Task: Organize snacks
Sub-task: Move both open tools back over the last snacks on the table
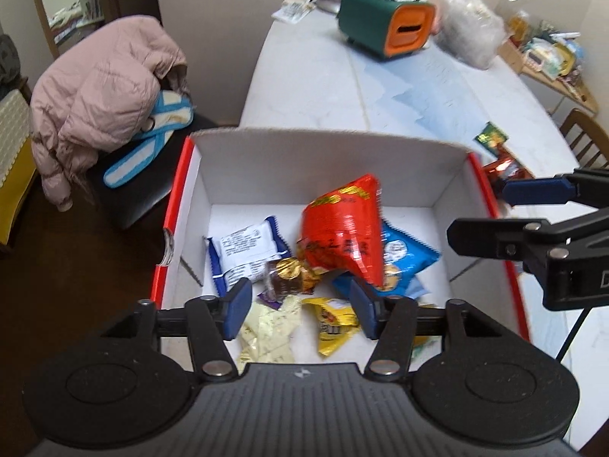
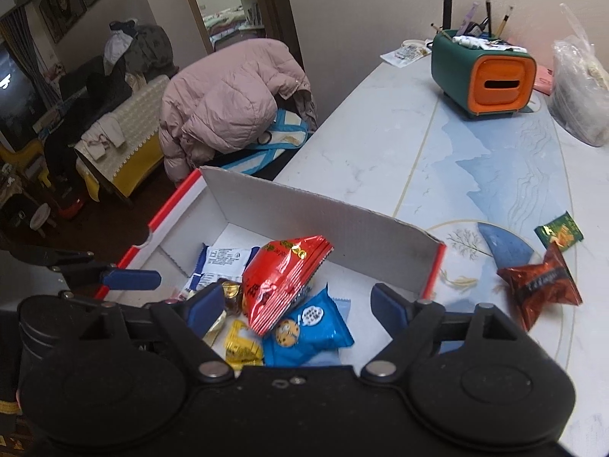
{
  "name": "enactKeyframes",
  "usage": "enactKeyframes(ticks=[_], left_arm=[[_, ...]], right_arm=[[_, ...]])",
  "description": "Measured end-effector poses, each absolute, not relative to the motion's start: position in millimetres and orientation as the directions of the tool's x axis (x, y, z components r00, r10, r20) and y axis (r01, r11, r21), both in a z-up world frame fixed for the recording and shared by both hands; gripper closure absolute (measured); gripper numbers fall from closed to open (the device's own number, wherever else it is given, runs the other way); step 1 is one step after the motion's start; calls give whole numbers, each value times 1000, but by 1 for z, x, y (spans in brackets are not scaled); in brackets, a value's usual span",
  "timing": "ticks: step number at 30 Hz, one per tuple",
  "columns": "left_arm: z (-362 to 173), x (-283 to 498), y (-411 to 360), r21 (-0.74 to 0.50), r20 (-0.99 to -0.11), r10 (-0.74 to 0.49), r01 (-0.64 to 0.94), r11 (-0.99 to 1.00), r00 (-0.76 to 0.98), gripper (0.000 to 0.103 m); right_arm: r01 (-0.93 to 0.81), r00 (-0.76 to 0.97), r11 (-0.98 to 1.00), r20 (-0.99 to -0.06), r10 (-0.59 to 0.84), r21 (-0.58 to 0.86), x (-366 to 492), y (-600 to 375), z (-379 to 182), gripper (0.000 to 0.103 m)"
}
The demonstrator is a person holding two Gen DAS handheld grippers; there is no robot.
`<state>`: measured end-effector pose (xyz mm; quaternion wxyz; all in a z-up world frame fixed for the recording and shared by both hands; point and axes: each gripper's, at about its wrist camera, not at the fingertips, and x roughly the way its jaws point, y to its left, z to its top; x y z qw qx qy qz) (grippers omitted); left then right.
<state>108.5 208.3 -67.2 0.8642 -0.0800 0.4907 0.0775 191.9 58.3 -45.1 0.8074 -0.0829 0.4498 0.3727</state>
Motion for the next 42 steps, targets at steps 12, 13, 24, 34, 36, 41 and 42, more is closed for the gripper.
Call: enactKeyframes(ticks=[12,13,24,34,36,41,42], left_arm=[[-28,97,153,-71,-794,-5,-84,994,608,31],[-25,98,147,-75,-789,-15,-72,995,614,29],[-14,125,64,-121,-752,-117,38,992,648,21],[-28,175,-15,-164,-769,-172,70,984,615,10],[-31,188,-31,-133,-778,-152,77,988,610,10],[-39,228,-58,-85,-796,-136,114,990,590,10],[-41,237,-61,-67,-800,-124,118,991,587,10]], right_arm=[[-637,381,740,-745,548,218,169,-6,-18,9],[-633,388,744,-743,545,215,169,-13,-16,8],[-567,457,802,-738,496,188,186,-116,-8,0],[-504,478,847,-762,437,170,229,-210,-13,0],[-499,473,850,-770,428,166,240,-225,-14,0],[-477,468,867,-794,388,143,273,-251,-15,0],[-471,468,872,-799,378,137,281,-254,-15,0]])
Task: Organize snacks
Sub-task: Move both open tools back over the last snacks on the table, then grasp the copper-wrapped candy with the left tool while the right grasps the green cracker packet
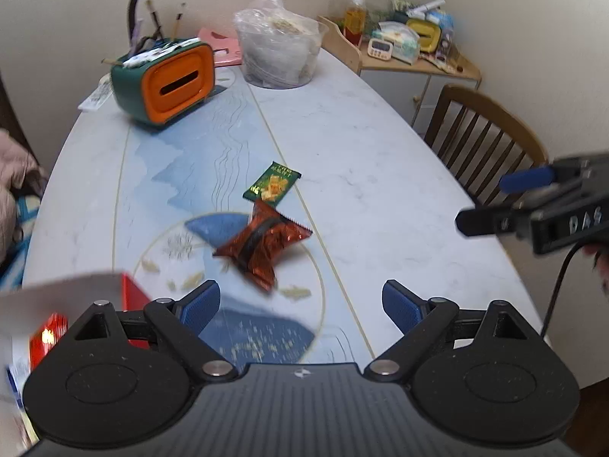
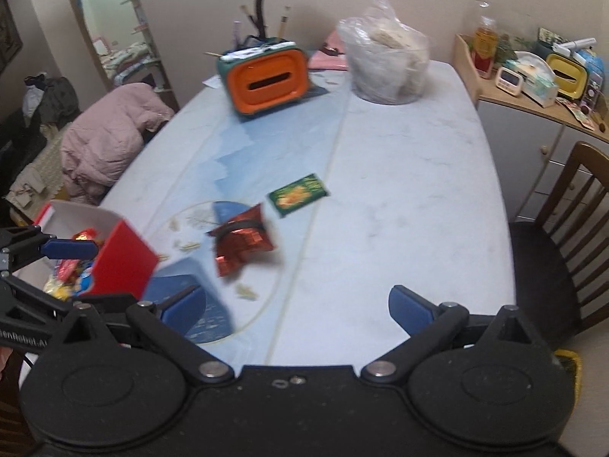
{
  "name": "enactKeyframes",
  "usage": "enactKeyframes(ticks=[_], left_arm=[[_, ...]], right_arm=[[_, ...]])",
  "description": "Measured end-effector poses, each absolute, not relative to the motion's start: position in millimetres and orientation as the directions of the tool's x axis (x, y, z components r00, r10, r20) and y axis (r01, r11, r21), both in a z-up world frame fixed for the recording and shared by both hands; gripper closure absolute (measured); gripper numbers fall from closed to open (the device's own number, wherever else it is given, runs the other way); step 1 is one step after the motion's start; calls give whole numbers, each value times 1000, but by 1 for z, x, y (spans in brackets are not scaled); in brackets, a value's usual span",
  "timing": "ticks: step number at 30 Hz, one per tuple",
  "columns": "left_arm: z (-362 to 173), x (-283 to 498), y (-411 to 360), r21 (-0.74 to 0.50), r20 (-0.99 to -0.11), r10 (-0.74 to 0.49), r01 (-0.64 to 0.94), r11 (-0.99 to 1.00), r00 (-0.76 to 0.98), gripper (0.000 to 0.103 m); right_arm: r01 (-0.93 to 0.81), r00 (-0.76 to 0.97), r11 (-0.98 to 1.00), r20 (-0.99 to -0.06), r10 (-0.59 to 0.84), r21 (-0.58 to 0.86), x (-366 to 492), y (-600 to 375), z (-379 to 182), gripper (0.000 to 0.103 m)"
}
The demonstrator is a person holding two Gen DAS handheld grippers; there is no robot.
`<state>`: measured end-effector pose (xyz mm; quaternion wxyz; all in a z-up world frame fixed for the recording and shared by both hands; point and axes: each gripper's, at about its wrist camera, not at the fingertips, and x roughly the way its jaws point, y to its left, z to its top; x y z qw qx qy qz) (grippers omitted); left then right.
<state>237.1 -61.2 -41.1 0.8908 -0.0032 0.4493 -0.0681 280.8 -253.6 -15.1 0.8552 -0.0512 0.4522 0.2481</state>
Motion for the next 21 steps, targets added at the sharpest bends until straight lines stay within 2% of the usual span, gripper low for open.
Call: enactKeyframes(ticks=[10,15,21], left_arm=[[-76,313,-57,8,-854,-114,233,973,507,10],[-96,342,-55,84,-872,-85,319,944,481,10],[-114,364,-47,38,-885,-150,389,920,442,10]], right_arm=[[-429,456,898,-835,308,97,363,-232,-37,0],[-404,444,911,-854,272,80,403,-205,-59,0],[-349,422,935,-880,219,66,452,-166,-86,0]])
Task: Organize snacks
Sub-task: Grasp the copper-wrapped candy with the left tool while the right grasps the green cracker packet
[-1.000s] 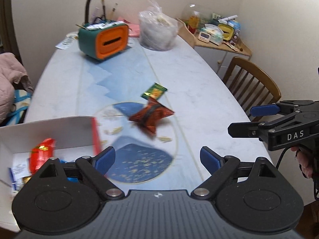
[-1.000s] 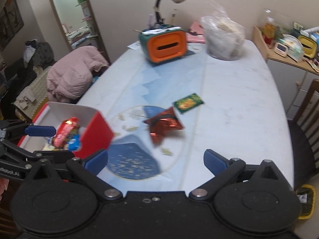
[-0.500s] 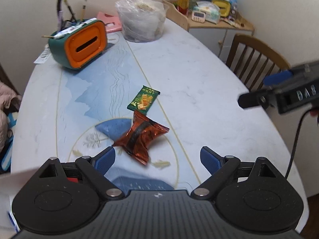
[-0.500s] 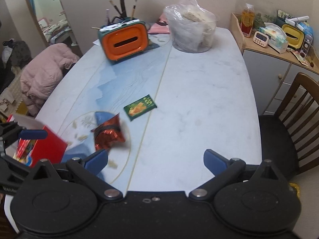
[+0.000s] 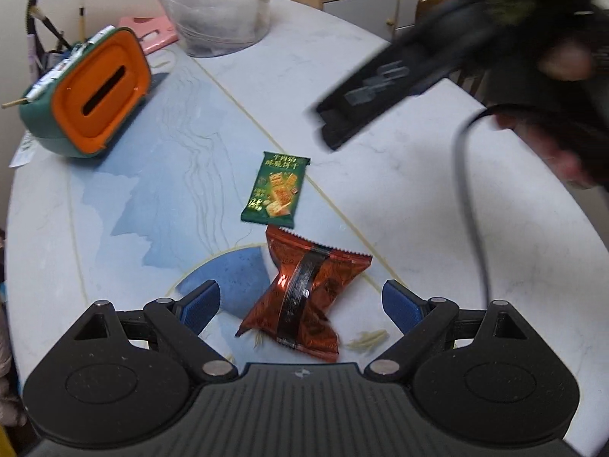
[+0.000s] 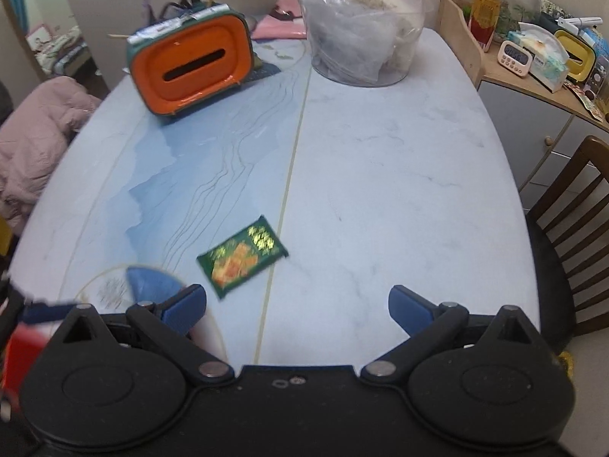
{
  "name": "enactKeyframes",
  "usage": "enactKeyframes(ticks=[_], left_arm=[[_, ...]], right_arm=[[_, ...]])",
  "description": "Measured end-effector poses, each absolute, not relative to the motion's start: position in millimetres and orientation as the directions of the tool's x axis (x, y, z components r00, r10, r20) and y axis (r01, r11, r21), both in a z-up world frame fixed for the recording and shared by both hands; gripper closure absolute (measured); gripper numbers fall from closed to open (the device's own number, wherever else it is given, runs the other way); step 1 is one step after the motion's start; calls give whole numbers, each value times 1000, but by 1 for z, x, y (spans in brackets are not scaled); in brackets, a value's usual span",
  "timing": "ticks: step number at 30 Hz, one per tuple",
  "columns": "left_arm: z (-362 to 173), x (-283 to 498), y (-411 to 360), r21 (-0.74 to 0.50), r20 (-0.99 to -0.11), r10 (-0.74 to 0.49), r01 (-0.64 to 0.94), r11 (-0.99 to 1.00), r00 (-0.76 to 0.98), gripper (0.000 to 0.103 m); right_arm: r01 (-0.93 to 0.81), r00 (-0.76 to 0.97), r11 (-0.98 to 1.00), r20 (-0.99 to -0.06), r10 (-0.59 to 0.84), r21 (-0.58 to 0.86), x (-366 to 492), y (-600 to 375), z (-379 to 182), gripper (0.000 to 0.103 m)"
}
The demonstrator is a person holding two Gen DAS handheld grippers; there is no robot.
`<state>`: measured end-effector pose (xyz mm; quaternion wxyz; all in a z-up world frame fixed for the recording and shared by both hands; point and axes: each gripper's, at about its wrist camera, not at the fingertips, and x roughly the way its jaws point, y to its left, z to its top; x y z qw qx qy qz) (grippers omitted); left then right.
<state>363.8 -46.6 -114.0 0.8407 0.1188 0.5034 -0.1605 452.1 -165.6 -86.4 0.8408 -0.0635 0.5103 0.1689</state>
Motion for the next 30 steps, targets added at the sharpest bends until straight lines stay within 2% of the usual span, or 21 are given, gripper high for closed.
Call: enactKeyframes(ticks=[3,10,13,17,18,20,23,28,30], left_arm=[[-122,373,-43,2,-886,-191,416,910,423,10],[-146,391,-44,9,-902,-187,450,893,389,11],[-150,395,-42,-6,-899,-202,451,893,389,17],[-156,398,-43,-28,-895,-226,458,888,383,18],[-158,399,-44,-34,-895,-232,460,887,381,20],[-162,400,-45,-37,-897,-233,463,886,374,31],[-168,400,-44,-46,-902,-234,459,887,363,38],[-170,396,-41,-51,-900,-233,443,895,368,43],[-169,393,-40,-57,-897,-239,439,897,371,45]], right_arm=[[-327,404,943,-894,195,58,474,-147,-104,1],[-259,356,964,-922,153,60,509,-123,-138,1],[-240,347,968,-926,151,68,516,-113,-149,2],[-211,354,976,-927,125,51,522,-101,-160,3],[-204,352,978,-928,122,51,522,-99,-163,3],[-193,350,980,-930,113,47,523,-94,-166,4],[-204,358,979,-930,90,16,520,-84,-169,5],[-208,354,978,-933,62,-14,519,-75,-177,7],[-213,346,977,-936,66,-9,519,-74,-180,12]])
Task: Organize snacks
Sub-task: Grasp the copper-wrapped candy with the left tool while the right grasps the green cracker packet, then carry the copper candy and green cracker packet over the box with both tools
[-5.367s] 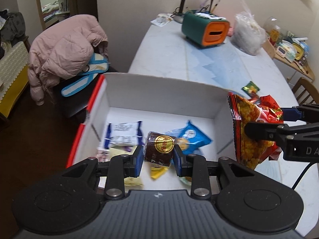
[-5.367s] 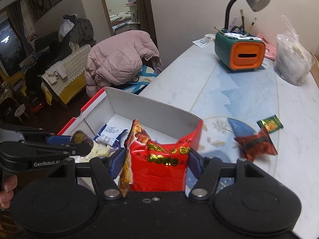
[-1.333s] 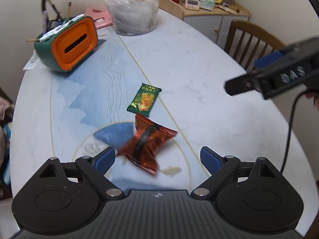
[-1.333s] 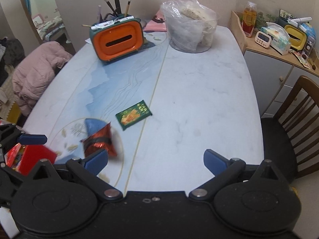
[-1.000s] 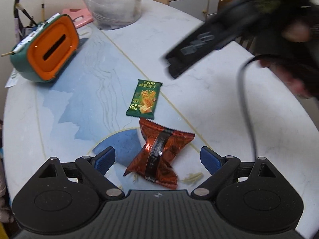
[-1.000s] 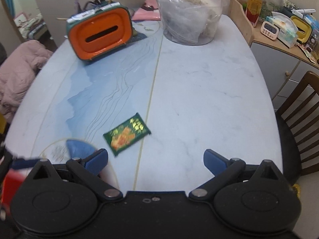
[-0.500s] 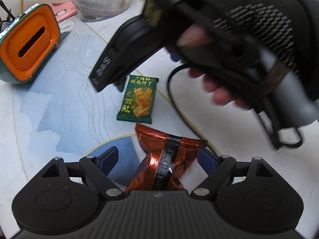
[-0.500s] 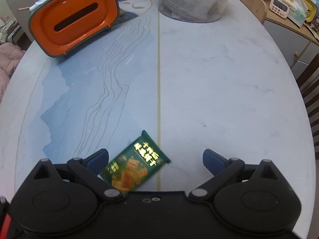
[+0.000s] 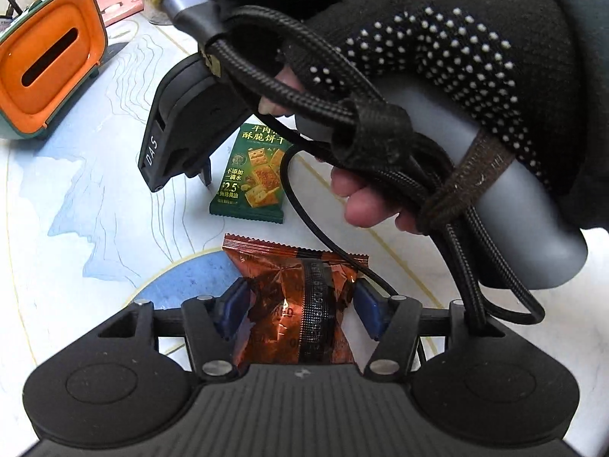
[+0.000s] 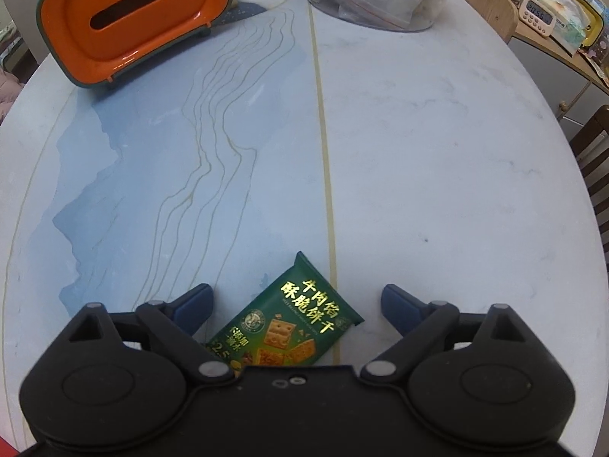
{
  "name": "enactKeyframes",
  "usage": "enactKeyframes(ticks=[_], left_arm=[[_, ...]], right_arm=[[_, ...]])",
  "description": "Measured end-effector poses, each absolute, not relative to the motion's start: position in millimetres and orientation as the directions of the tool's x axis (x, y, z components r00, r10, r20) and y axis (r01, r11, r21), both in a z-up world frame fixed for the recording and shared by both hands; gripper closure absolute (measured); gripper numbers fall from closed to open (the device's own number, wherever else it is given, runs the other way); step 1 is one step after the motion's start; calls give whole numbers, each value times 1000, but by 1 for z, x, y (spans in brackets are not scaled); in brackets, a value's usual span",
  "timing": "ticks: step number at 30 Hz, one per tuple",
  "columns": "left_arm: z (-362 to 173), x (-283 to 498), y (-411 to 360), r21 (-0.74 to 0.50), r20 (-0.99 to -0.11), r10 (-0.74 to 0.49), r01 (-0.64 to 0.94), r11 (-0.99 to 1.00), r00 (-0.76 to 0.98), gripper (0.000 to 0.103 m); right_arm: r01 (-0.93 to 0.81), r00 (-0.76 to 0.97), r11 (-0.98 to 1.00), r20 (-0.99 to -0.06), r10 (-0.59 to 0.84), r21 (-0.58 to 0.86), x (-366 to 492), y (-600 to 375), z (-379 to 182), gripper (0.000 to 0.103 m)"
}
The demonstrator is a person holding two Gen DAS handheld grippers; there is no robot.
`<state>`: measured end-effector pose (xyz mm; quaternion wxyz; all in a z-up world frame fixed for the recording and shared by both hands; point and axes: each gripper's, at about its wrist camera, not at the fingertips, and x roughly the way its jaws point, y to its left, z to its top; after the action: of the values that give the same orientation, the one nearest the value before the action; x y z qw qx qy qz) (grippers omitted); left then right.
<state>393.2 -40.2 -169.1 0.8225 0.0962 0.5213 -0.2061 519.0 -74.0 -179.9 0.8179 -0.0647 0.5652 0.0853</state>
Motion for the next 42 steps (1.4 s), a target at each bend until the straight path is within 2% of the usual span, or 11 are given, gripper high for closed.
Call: enactKeyframes(ticks=[4,10,13,15,18,31,32,34,35,36,42], left_arm=[[-166,389,-39,-73,-896,-248,428,901,369,47],[-161,381,-41,-103,-894,-268,416,904,360,50],[-158,374,-43,-105,-894,-267,411,906,360,52],[-156,371,-39,-126,-893,-274,387,914,356,52],[-152,366,-31,-142,-895,-266,335,931,359,53],[-131,327,-32,-189,-876,-269,227,955,400,53],[-129,325,-33,-192,-873,-269,220,956,406,53],[-127,321,-34,-193,-870,-263,204,960,418,53],[-126,320,-34,-192,-867,-259,194,962,426,53],[-126,320,-33,-194,-864,-256,183,964,433,53],[-115,313,-24,-213,-843,-234,99,972,484,53]], right_arm=[[-230,352,973,-933,74,-9,516,-73,-180,16],[-278,346,961,-933,94,-6,509,-81,-174,33],[-319,348,948,-931,109,-8,503,-86,-172,44],[-384,347,923,-929,132,-12,496,-90,-170,57],[-465,336,885,-928,159,-17,484,-102,-167,64],[-595,279,804,-937,208,1,421,-171,-162,63],[-586,283,810,-933,221,14,419,-176,-161,59],[-542,279,839,-932,232,46,415,-187,-157,43],[-519,282,853,-932,230,53,414,-191,-155,24],[-493,294,868,-929,226,56,411,-195,-153,14],[-351,297,935,-941,160,48,402,-194,-160,19]])
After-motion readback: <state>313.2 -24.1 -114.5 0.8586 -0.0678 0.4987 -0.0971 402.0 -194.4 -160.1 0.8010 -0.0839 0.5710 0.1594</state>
